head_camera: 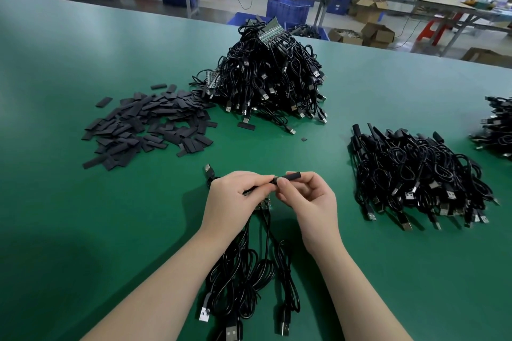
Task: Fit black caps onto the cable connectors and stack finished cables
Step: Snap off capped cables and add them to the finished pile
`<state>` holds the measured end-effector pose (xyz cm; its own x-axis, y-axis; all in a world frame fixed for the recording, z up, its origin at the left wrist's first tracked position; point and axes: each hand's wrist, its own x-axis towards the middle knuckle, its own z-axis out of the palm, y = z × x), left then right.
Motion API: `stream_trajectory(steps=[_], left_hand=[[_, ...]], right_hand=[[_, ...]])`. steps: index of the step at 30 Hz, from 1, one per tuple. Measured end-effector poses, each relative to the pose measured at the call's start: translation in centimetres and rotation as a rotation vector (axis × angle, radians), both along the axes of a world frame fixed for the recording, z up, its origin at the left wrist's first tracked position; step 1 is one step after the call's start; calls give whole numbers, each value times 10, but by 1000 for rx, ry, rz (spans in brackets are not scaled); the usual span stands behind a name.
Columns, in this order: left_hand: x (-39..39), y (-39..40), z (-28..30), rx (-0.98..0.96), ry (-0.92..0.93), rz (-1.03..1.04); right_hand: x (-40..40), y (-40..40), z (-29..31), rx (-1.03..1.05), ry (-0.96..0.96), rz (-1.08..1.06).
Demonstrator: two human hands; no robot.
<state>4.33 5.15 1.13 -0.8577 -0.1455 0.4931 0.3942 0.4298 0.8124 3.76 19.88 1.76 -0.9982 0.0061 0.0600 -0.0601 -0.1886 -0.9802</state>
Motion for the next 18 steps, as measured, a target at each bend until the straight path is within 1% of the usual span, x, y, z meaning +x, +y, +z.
stream_trajectory(steps=[3, 8, 11, 15, 18], left_hand=[[0, 1, 1, 23, -14, 3], [0, 1, 1, -17, 0, 4], [-1, 1, 1, 1, -16, 0], [-1, 3, 1, -3, -34, -22], [-1, 3, 0, -48, -20, -63]], right_hand=[[0, 1, 0, -38, -16, 11], [0, 0, -1, -38, -12, 26], [1, -1, 0, 17, 23, 10], [2, -4, -1, 179, 104, -73], [2, -4, -1, 191, 111, -94]])
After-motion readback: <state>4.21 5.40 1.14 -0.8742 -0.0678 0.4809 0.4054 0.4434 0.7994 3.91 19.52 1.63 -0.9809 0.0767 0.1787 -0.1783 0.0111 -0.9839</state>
